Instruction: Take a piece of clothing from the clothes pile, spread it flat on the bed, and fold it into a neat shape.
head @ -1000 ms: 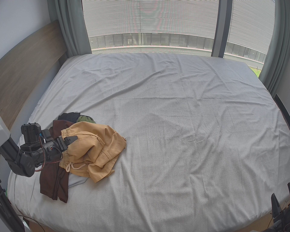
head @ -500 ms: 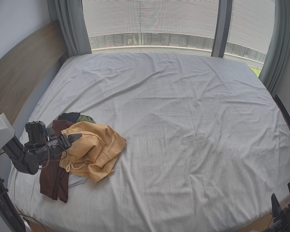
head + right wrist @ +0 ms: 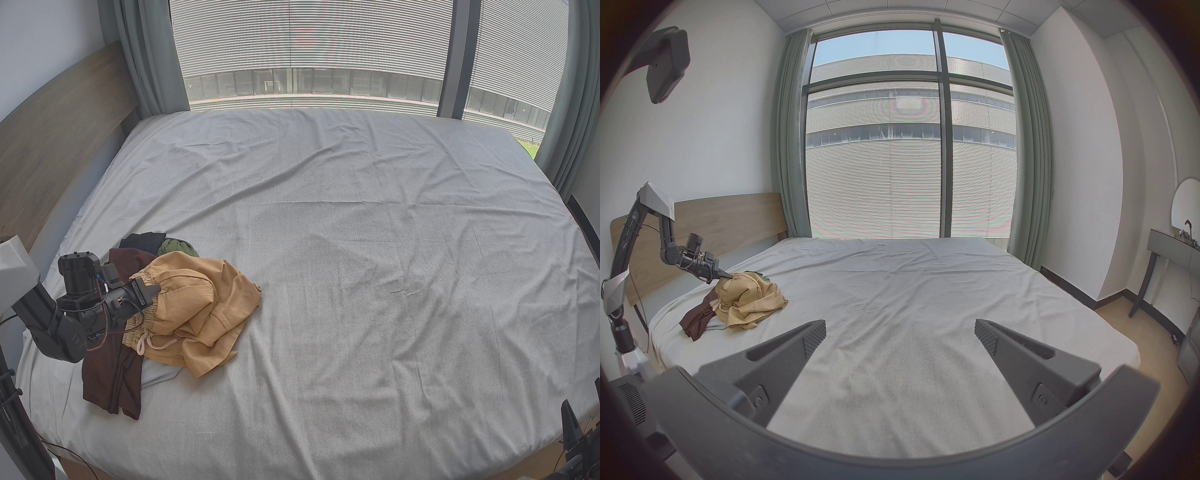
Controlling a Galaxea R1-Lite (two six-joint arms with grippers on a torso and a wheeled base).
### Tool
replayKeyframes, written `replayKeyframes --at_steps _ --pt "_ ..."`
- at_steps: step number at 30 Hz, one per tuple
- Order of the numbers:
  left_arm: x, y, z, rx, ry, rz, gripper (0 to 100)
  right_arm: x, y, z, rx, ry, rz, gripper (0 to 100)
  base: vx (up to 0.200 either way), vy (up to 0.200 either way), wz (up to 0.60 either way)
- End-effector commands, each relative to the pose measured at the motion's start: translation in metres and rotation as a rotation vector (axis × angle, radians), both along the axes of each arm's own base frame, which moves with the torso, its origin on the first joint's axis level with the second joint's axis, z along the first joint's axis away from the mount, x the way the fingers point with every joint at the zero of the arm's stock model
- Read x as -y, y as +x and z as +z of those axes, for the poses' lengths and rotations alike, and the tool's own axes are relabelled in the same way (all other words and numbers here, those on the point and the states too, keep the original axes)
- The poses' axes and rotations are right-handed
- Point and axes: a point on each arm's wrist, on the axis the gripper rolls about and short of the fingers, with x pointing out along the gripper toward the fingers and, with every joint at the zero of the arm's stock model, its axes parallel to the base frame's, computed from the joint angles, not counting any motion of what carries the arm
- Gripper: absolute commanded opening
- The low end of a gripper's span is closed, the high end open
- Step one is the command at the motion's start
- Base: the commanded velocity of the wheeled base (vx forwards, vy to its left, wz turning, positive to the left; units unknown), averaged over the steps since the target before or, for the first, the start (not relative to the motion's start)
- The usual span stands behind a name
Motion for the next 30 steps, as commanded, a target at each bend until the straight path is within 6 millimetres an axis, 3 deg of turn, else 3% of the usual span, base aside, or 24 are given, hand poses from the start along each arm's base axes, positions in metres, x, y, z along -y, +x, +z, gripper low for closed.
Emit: replayKeyframes --at_steps 1,4,9,17,24,30 --pt "0.003 0.0 -0.003 -0.01 -0.002 -0.009 0 0.0 0.0 -0.005 -0.002 0.0 0.0 100 0.0 0.0 0.0" --pt "0.009 -0.001 0.001 0.008 -0.023 -0.018 0 0.0 0.0 -0.005 -0.002 0.0 0.0 100 0.0 0.0 0.0" --pt "0.033 -0.005 0.032 0.134 -0.087 -0.067 0 0.0 0.0 -0.005 -0.002 -0.002 0.0 100 0.0 0.0 0.0" --pt "0.062 -0.029 0.079 0.27 -0.106 -0.169 0 0.0 0.0 -0.005 -0.002 -0.003 -0.002 100 0.0 0.0 0.0" --pt "0.072 -0.036 0.095 0.335 -0.117 -0.246 0 0.0 0.0 -0.005 -0.002 -0.003 0.0 100 0.0 0.0 0.0" --pt "0.075 -0.04 0.089 0.329 -0.085 -0.274 0 0.0 0.0 -0.005 -0.002 -0.002 0.0 100 0.0 0.0 0.0"
